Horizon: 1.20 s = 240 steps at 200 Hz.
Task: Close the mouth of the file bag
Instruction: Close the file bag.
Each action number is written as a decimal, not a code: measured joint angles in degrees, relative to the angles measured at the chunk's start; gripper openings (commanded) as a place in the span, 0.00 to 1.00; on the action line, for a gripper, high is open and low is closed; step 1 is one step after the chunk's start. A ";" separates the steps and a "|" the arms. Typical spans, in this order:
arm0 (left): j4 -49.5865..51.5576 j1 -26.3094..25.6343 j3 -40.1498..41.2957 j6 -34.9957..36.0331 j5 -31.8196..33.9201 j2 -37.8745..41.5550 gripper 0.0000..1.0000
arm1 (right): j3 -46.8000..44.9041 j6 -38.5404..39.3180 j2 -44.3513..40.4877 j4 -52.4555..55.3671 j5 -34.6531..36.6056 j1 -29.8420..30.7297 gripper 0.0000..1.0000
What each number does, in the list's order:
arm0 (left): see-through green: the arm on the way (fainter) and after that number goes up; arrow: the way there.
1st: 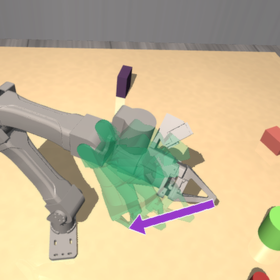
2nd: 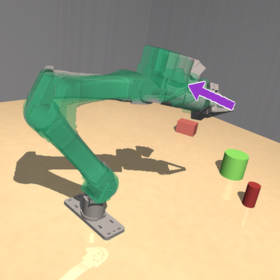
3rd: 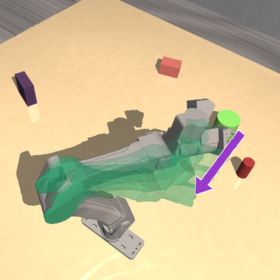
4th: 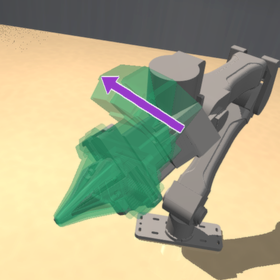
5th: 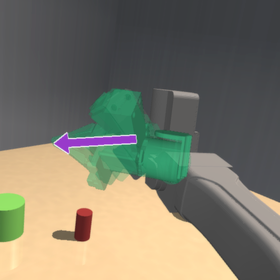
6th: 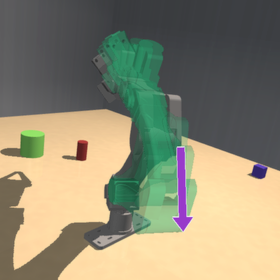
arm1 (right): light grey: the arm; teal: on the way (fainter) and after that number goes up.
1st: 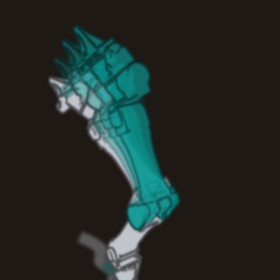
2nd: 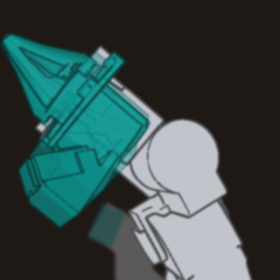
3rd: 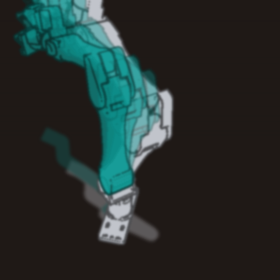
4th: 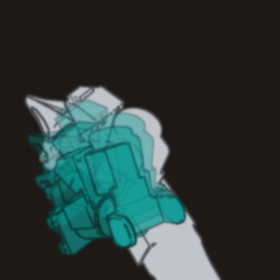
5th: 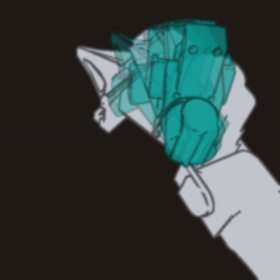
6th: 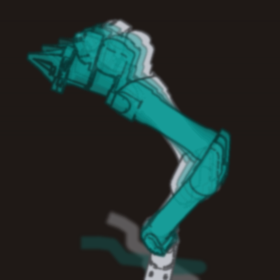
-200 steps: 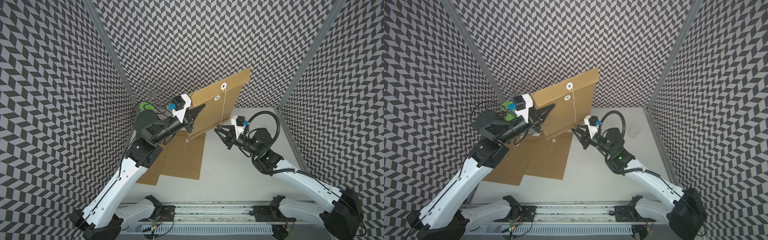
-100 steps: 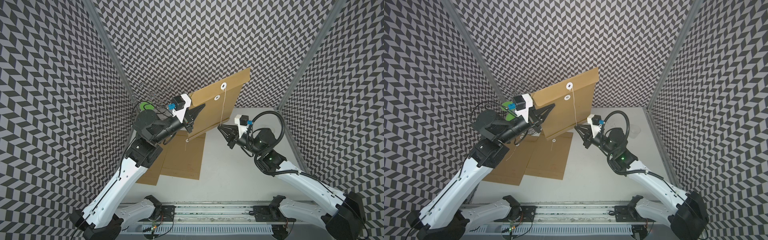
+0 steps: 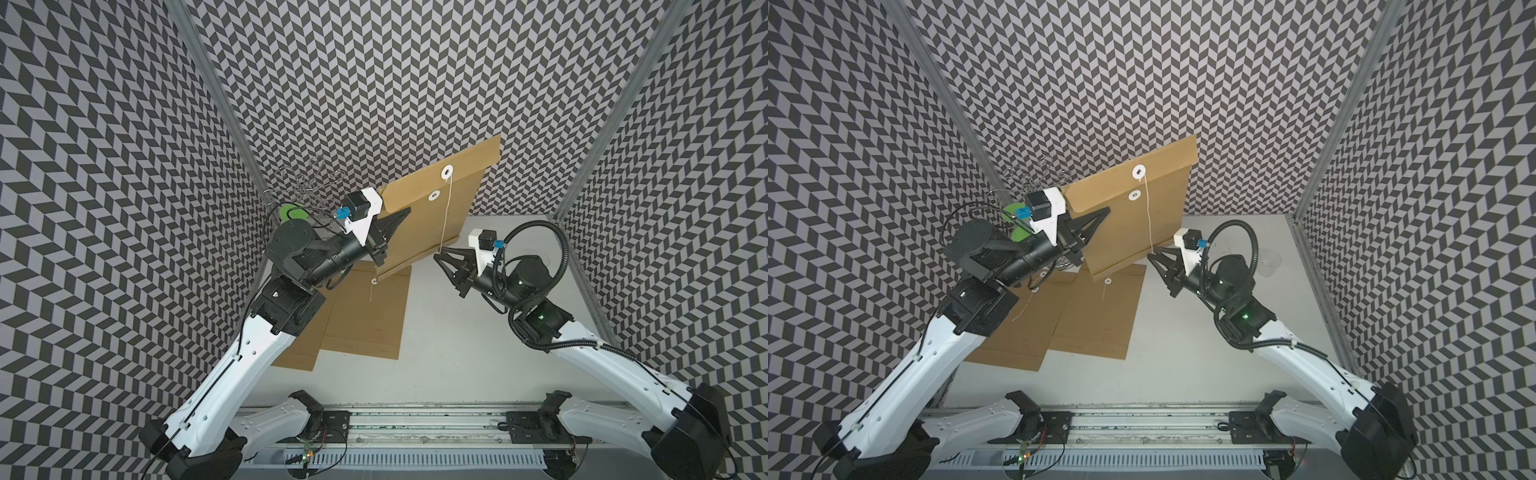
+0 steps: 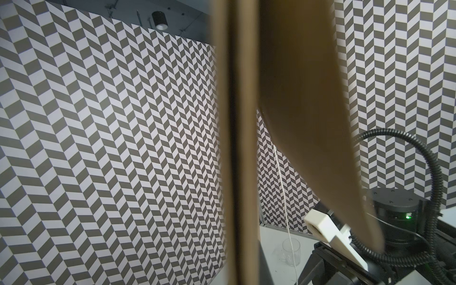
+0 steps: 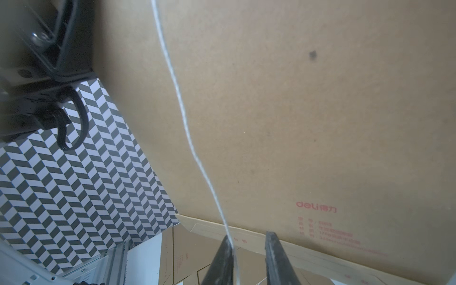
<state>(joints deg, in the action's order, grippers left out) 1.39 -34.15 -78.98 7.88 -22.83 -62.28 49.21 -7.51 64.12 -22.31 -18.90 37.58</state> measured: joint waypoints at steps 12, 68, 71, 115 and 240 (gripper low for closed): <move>0.00 0.00 0.00 -0.02 0.00 0.00 0.00 | 0.24 -0.04 0.07 0.00 0.00 0.00 0.22; 0.00 0.00 0.00 -0.09 -0.28 0.00 0.00 | 0.96 -0.48 0.85 -0.24 -0.46 0.00 0.14; 0.00 0.00 0.00 -0.11 -0.35 0.00 0.00 | 0.98 -0.63 0.90 -0.24 -0.48 0.00 0.12; 0.55 0.00 -0.76 -1.62 0.66 -0.46 0.00 | 1.88 -0.72 1.57 -0.42 -1.81 0.00 0.00; 7.74 8.61 -0.61 -18.05 -3.39 -6.97 0.00 | 13.51 -0.09 4.07 11.91 -0.98 12.72 0.00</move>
<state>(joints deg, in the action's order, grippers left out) 9.13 -25.54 -79.59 -10.17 -26.22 -69.25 62.72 -7.60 68.18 -10.39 -19.88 50.30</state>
